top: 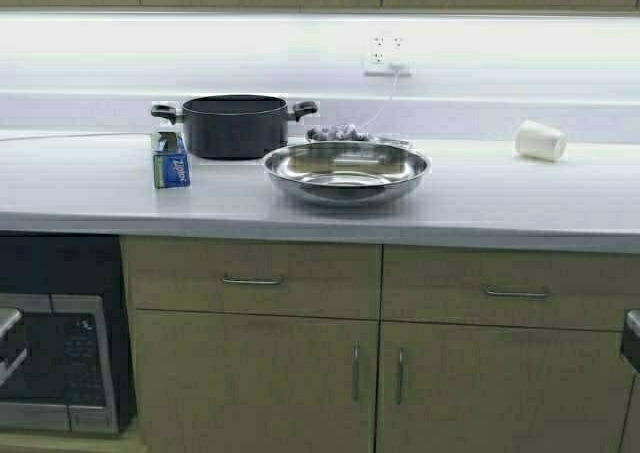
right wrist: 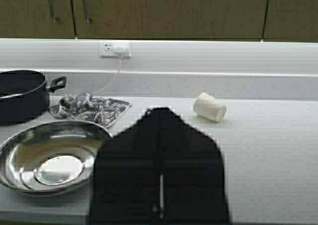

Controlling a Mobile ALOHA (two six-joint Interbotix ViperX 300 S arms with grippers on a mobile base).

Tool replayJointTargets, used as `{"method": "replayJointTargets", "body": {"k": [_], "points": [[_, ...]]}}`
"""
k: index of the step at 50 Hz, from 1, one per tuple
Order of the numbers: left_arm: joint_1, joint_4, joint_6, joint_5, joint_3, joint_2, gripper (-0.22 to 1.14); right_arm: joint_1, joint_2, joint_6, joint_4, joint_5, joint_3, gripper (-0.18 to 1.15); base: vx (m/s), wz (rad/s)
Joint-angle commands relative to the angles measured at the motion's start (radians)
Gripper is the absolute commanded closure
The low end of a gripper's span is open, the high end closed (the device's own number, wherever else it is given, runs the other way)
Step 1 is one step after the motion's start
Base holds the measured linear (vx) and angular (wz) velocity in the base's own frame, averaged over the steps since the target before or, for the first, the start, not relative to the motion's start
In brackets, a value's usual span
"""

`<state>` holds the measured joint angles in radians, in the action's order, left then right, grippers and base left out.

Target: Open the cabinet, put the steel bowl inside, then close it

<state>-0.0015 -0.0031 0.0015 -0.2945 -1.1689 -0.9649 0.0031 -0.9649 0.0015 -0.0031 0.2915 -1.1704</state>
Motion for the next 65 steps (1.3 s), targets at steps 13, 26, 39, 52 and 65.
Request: {"method": "replayJointTargets", "body": {"k": [13, 26, 39, 52, 65], "points": [[-0.014, 0.008, -0.008, -0.061, 0.005, 0.054, 0.89, 0.005, 0.020, 0.006, -0.006, 0.005, -0.002, 0.92, 0.11, -0.02], [-0.020, 0.009, -0.002, -0.060, 0.002, 0.077, 0.89, 0.005, -0.035, 0.008, -0.006, -0.011, -0.011, 0.92, 0.24, -0.06], [-0.020, 0.009, -0.002, -0.071, 0.002, 0.133, 0.89, 0.005, -0.044, 0.005, -0.006, -0.051, -0.011, 0.92, 0.30, -0.09], [-0.020, 0.012, 0.000, -0.074, -0.012, 0.137, 0.89, 0.006, 0.005, 0.009, -0.008, -0.055, -0.002, 0.92, 0.28, -0.05], [-0.020, 0.012, -0.012, -0.074, -0.034, 0.130, 0.89, 0.006, 0.061, 0.006, -0.023, -0.054, 0.020, 0.92, 0.27, -0.02]]}}
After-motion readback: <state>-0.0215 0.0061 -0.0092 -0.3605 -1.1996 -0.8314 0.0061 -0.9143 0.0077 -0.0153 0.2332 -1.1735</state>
